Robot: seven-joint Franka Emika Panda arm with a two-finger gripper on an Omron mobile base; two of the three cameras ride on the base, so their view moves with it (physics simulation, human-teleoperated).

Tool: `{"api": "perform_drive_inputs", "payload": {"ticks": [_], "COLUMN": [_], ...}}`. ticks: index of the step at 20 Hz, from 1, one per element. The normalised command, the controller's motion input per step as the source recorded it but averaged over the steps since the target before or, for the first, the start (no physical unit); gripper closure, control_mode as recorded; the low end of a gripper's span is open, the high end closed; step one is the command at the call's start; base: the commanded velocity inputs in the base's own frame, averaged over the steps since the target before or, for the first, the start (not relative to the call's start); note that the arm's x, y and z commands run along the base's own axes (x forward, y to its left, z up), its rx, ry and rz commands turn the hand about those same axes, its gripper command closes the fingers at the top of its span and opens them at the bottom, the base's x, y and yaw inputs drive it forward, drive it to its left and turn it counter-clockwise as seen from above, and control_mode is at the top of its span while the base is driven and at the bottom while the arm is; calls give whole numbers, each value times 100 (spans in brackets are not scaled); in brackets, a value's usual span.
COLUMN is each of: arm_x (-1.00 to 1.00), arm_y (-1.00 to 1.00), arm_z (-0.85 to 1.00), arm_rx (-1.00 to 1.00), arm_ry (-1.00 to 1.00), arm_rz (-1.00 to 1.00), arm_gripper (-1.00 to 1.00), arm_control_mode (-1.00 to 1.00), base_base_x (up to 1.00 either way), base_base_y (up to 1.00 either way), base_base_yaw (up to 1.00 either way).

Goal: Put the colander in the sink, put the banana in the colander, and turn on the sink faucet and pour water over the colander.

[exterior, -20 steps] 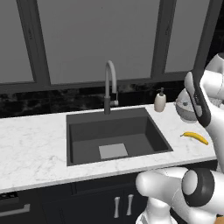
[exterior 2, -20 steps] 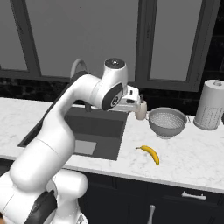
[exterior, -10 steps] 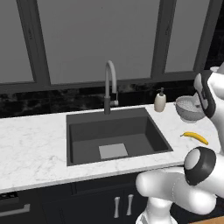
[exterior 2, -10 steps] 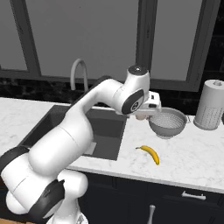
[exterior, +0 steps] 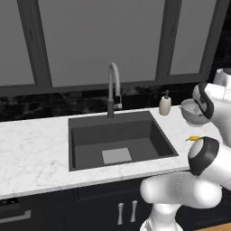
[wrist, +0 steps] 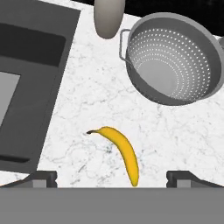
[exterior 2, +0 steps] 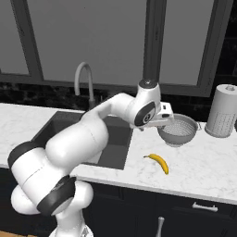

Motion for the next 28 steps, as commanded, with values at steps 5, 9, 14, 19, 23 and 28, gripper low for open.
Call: {"api": "perform_drive_inputs", "payload": {"ticks": [5,9,14,19,23,28], "arm_x": [44,44,46,45,25,23], "arm_y": [-6,-4,-9,-24,-27,-10], "arm_z": [-28,-21,-15,-10,-14,-22], "arm_rx": [-5,0,0,-1,0,0], "arm_ry": [0,0,0,1,5,12], "arm_rz": [14,13,10,5,3,1], "arm_gripper": [-100,-100,-100,-100,-100,-100], "arm_control_mode": [-100,-100,-100,-100,-100,-100], "base_base_x": [0,0,0,0,0,0], "base_base_y": [0,0,0,0,0,0], "base_base_yaw": [0,0,0,0,0,0]}}
